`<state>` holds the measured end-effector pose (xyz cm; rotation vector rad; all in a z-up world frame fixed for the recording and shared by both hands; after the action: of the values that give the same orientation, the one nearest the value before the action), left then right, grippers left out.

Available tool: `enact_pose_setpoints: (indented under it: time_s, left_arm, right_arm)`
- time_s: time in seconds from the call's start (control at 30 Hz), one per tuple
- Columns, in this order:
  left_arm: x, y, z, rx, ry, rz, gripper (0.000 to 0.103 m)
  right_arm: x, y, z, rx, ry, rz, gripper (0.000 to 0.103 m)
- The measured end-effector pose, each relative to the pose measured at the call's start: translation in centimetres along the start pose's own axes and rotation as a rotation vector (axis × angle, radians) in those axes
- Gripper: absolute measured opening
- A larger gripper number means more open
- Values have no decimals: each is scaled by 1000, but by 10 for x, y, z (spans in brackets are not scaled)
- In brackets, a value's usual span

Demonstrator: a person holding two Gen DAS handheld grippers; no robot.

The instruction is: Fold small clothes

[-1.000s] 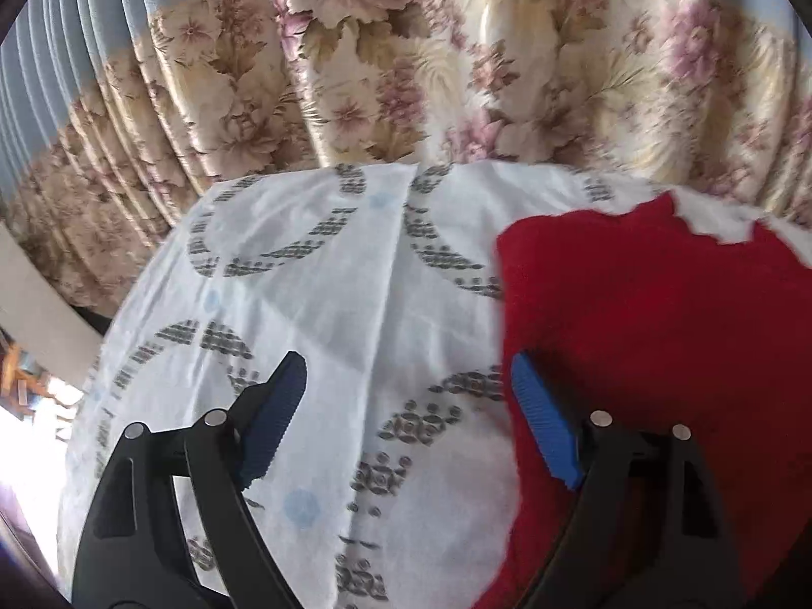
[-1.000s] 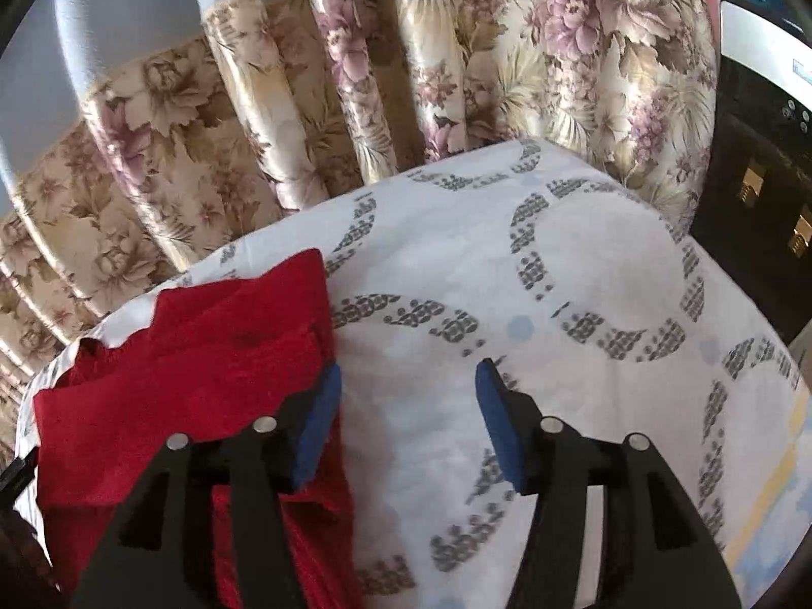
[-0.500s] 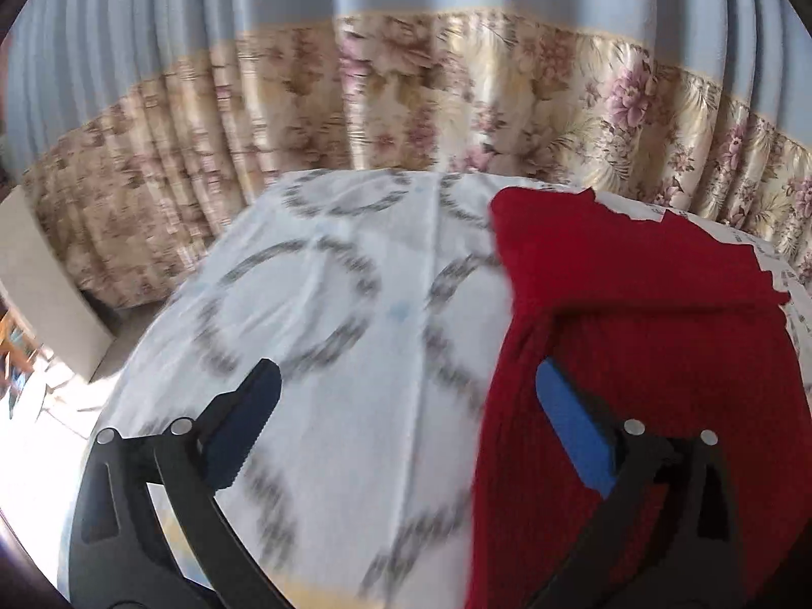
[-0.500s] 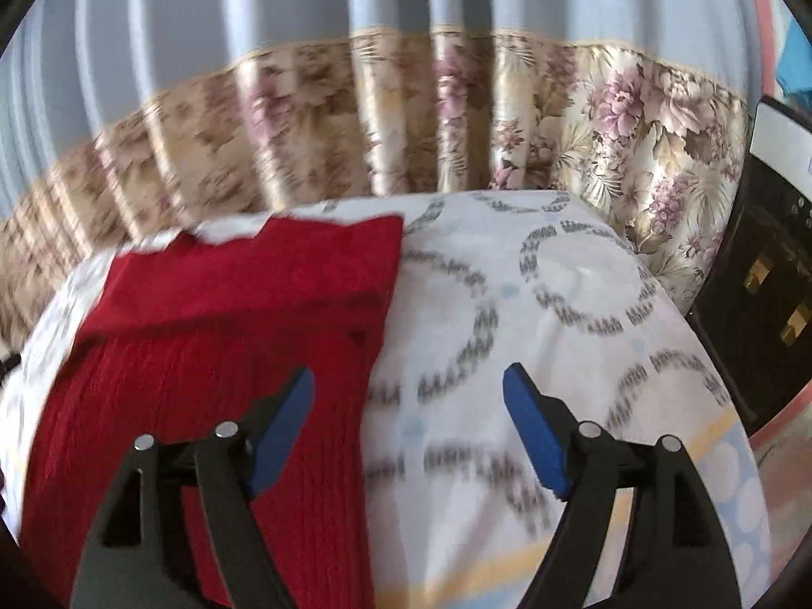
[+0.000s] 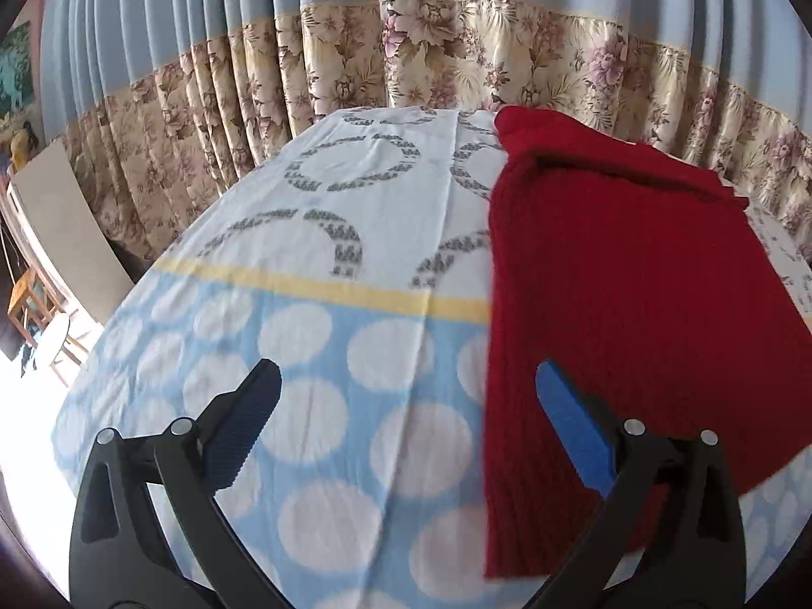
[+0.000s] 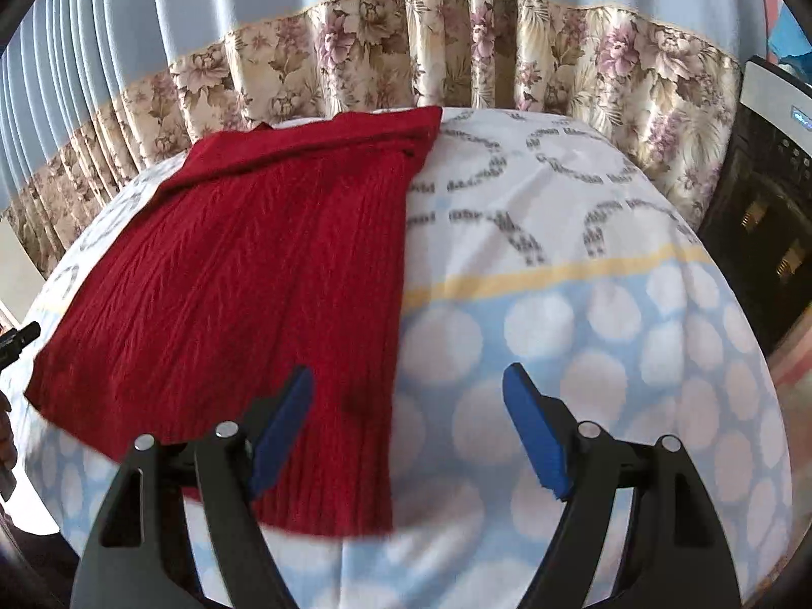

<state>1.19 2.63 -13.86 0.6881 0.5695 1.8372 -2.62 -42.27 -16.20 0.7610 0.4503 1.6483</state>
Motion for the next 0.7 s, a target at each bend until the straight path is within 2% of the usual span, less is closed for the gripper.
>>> enact_pose_setpoints:
  time_s: [0.1, 0.13, 0.17, 0.2, 0.27, 0.3, 0.33, 0.37, 0.6, 0.7]
  left_arm:
    - [-3, 7, -10, -24, -46, 15, 100]
    - [-4, 8, -12, -25, -55, 16, 100]
    - [-4, 8, -16, -23, -59, 11, 100]
    - [-4, 8, -19, -13, -64, 9, 100]
    - [-3, 8, -24, 2, -52, -11, 100]
    - [-4, 9, -26, 6, -54, -18, 100]
    - [-4, 9, -28, 13, -60, -19, 100]
    - [-5, 9, -29, 13, -61, -22, 100]
    - [-15, 8, -37, 38, -73, -69, 99]
    - [-21, 7, -41, 66, -64, -107, 94]
  right_arm:
    - [10, 2, -12, 10, -9, 39, 76]
    - [12, 1, -14, 18, -7, 37, 71]
    - [15, -2, -18, 35, -6, 38, 61]
    - [16, -4, -21, 45, -17, 46, 57]
    - [17, -8, -29, 73, -54, 77, 53]
    - [18, -9, -33, 80, -58, 72, 53]
    - [19, -10, -37, 86, -49, 58, 49]
    - [21, -10, -38, 86, -38, 62, 9]
    - [29, -7, -34, 50, -54, 86, 8]
    - [29, -6, -35, 48, -46, 83, 8]
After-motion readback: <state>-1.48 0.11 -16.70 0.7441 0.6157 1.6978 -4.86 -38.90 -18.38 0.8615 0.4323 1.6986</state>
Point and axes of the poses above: each gripper's, at about its wrist camera, not at the fingertips, and y roughly against the way its jaws point, x to its left, z to its top, the point moved 9 cm from there along -y, roughly the way its jaws point, and after that the axes turned 14 degrees about z, right-handed, at the moved point
